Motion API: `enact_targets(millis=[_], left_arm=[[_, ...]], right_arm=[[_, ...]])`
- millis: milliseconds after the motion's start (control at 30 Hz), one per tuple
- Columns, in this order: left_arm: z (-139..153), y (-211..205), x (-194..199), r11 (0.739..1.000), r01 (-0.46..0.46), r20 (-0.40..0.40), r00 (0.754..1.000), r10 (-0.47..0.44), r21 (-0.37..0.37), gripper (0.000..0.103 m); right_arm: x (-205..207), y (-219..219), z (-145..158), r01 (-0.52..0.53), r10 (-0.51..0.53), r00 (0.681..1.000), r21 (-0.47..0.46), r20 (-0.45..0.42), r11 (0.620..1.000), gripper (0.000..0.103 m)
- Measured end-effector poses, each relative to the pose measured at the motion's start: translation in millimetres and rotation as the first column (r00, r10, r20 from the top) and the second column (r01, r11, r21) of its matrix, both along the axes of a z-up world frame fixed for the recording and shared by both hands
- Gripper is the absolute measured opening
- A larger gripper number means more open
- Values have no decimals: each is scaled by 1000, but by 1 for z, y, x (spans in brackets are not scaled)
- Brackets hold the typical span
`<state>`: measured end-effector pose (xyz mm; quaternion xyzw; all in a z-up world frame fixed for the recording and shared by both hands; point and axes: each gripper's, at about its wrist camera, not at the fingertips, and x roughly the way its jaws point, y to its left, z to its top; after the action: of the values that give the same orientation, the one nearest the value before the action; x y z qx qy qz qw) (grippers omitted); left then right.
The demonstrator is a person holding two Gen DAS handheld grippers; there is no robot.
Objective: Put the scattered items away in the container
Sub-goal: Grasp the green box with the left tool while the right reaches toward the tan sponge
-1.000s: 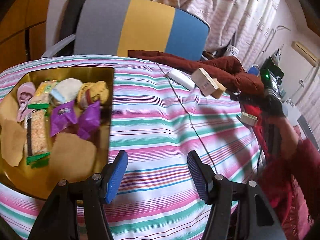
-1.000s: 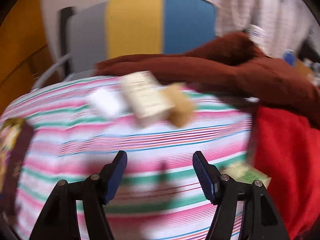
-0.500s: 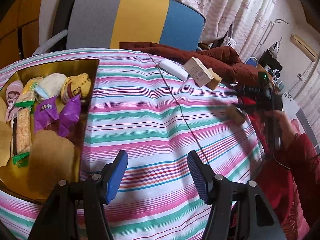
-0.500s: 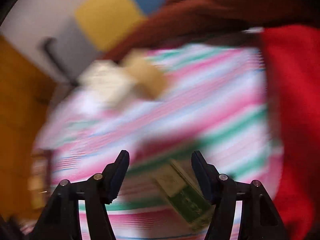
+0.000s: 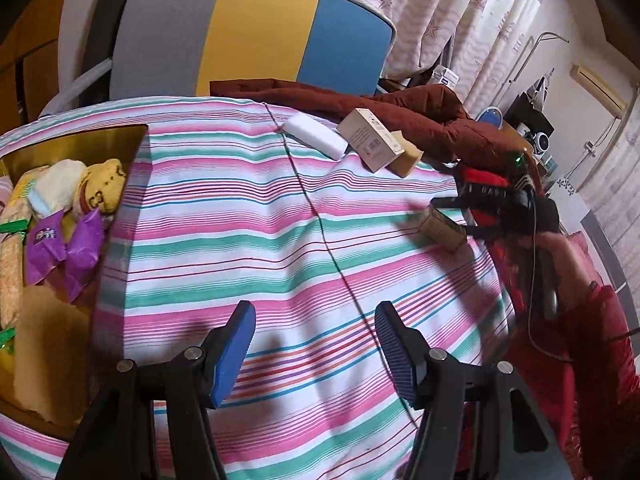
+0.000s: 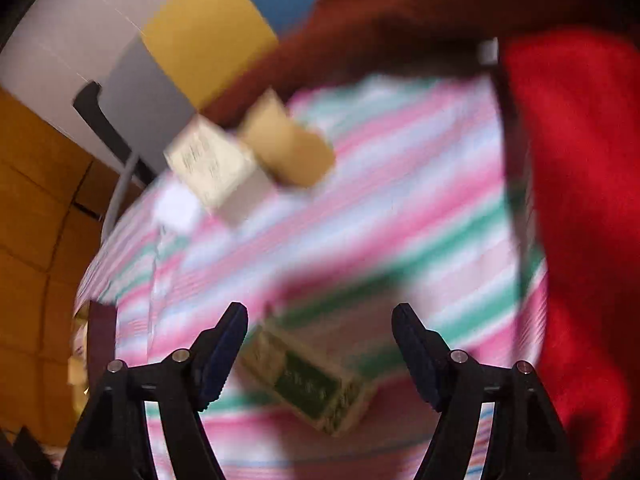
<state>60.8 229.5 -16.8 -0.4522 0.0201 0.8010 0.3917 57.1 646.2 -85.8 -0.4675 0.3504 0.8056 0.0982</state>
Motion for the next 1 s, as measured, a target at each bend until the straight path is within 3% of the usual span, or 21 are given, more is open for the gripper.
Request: enact_targets(millis=[67, 133, 167, 267, 333, 400, 533, 667, 733, 767, 800, 833, 1000], left_arm=[[-1, 2, 1, 1000, 0, -1, 1000, 0, -3, 63], [-3, 7, 0, 1000, 2, 8, 1000, -2, -9, 63], [-3, 9, 0, 1000, 1, 15, 1000, -1, -10, 63], [-7, 20, -3, 1000, -1, 47, 999, 1, -8, 63], [-8, 31, -4, 1000, 7, 61, 998, -6, -12, 63], [-8, 45, -5, 1000, 14, 50, 999, -13, -11, 64], [-5, 84, -6, 997, 66, -44, 997, -68, -45, 67], [-14, 121, -10, 986, 145, -62, 987, -150, -85, 67], [-28, 139, -12, 974, 182, -69, 979, -192, -136, 63], [-33, 142, -12, 970, 195, -72, 976, -207, -148, 52], [-39, 147, -13, 963, 203, -83, 972, -220, -179, 34], [-45, 151, -13, 957, 198, -98, 970, -222, -210, 30], [-51, 139, -18, 971, 160, -218, 956, -198, -179, 30]], right_arm=[[-3, -13, 8, -78, 77, 995, -14, -57, 997, 79], [-14, -33, 8, -246, 190, 954, -243, -231, 938, 79], [-17, -40, 9, -286, 217, 941, -263, -260, 922, 80], [-24, -59, 21, -353, 315, 916, -127, -247, 927, 89], [-23, -53, 23, -287, 279, 942, -17, -187, 958, 90], [-18, -38, 21, -196, 196, 969, 13, -153, 980, 90], [-7, -6, 16, -25, 21, 987, -18, -157, 1000, 90], [4, 13, 13, 87, -91, 984, -31, -151, 996, 90], [3, 12, 14, 111, -110, 983, -3, -145, 994, 90], [5, 13, 17, 116, -112, 983, 14, -143, 993, 90], [4, 11, 19, 119, -111, 984, 45, -141, 992, 89], [2, 9, 23, 117, -105, 985, 83, -138, 990, 86], [-8, -6, 33, 74, -44, 991, 238, -127, 968, 74]])
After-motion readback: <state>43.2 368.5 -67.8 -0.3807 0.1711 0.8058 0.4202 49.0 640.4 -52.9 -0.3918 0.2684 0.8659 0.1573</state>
